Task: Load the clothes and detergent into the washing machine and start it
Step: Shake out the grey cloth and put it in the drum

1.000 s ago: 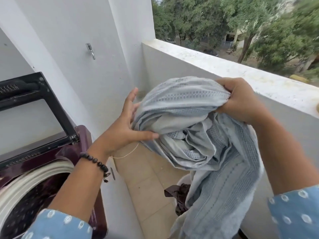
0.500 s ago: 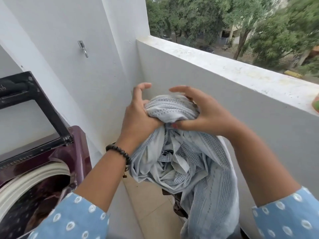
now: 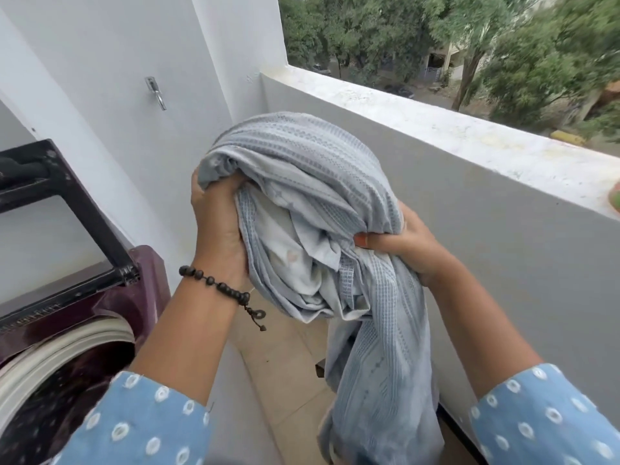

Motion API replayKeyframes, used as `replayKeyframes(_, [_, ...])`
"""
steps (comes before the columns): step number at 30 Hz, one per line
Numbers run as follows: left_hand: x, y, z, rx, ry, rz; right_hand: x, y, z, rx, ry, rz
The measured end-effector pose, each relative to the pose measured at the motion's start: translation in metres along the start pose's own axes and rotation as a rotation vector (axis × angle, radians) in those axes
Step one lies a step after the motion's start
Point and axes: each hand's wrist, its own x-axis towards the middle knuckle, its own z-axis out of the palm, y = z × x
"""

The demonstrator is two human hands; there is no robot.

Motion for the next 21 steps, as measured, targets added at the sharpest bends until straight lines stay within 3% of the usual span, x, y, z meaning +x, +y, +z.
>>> replayKeyframes(3, [-0.002, -0.001, -0.026, 0.232, -0.089, -0.036, 0.003, -0.01, -0.005, 0.005, 0.099, -0.042])
replayKeyframes(5, [-0.004, 0.006, -0.05, 0.473, -0.279, -0.115, 0.004, -0.02, -0.009, -0.059, 0.135, -0.094])
replayKeyframes(9, [-0.013, 0.036, -0.062, 1.028, -0.496, -0.354, 0.008, -0.045, -0.004, -0.47, 0.025, -0.143])
replayKeyframes(12, [-0.024, 0.031, -0.038, 1.447, -0.698, -0.091, 0.015, -0.058, 0.023, -0.89, -0.179, -0.193])
replayKeyframes(14, [-0.035, 0.011, -0.018, 1.6, -0.789, 0.097, 0.018, -0.064, 0.041, -1.082, -0.261, -0.243])
replayKeyframes(17, [-0.043, -0.008, -0.012, 1.431, -0.648, 0.276, 0.017, -0.073, 0.047, -1.105, -0.286, -0.225])
replayKeyframes(21, [-0.046, -0.01, -0.016, 1.031, -0.441, 0.366, 0.01, -0.077, 0.029, -0.819, -0.357, -0.08])
